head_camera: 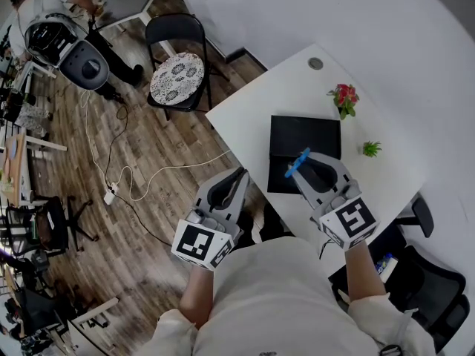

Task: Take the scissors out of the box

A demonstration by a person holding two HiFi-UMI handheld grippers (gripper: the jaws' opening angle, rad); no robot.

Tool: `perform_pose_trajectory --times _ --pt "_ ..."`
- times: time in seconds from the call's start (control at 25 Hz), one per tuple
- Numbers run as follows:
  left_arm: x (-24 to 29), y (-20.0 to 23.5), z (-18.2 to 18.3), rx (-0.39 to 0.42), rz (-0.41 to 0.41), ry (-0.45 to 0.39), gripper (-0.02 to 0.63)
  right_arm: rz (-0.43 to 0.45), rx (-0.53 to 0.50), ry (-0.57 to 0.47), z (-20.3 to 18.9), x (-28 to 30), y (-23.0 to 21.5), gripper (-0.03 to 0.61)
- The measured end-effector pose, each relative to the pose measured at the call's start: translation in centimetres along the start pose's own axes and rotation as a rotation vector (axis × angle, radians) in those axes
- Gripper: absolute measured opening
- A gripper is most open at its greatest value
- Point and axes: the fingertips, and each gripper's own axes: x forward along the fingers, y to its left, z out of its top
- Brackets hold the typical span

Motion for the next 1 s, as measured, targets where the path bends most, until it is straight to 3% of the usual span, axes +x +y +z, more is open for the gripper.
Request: perform_pose_trajectory --times 1.0 --pt "-0.55 -0.32 0.34 0.001 -0.007 0.001 0.028 0.007 -0.004 -0.006 0.55 -0.60 0.37 0.091"
